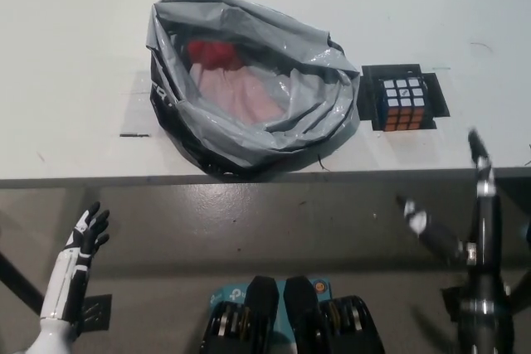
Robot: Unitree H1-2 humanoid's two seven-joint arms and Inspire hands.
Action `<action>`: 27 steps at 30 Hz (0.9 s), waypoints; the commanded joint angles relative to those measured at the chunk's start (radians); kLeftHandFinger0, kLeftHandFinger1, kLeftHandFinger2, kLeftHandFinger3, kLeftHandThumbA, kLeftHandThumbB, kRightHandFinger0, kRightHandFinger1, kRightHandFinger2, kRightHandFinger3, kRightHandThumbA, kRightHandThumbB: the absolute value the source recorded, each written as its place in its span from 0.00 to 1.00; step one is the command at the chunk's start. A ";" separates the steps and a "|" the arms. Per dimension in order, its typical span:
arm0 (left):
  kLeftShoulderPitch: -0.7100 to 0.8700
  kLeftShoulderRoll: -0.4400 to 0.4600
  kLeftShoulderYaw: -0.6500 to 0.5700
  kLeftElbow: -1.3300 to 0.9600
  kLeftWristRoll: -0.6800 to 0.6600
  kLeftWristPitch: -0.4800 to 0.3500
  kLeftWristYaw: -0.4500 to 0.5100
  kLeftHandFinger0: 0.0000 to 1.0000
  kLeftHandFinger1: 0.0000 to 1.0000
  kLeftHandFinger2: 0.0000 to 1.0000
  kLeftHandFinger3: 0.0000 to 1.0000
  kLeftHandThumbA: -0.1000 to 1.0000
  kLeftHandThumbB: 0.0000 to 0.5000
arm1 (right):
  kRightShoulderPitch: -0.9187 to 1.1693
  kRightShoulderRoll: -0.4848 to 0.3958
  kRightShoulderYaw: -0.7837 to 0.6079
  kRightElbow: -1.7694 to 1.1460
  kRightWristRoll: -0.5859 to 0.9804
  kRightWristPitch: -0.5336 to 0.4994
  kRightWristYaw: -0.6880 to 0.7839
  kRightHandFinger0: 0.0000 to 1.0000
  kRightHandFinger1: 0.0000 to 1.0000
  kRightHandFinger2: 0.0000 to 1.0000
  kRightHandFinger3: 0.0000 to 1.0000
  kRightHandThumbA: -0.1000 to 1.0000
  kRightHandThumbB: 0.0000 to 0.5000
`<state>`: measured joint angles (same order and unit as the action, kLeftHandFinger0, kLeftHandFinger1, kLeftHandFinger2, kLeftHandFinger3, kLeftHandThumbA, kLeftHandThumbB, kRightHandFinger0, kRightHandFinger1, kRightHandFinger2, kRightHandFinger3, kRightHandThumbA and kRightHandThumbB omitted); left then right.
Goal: Use the right hand to pick up a rubix's cube and place it into a plastic bag and lift the bag
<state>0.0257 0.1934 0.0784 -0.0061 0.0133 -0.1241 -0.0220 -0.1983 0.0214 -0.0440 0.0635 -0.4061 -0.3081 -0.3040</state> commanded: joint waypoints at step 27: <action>-0.009 0.007 0.002 -0.037 -0.008 -0.080 -0.011 1.00 1.00 1.00 1.00 1.00 0.35 | -0.584 -0.070 -0.066 0.626 -0.038 0.143 -0.269 1.00 1.00 1.00 1.00 0.76 0.79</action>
<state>0.0276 0.1933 0.0761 -0.0132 0.0135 -0.1571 -0.0269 -0.7050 -0.0299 -0.1076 0.6554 -0.4672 -0.1391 -0.5047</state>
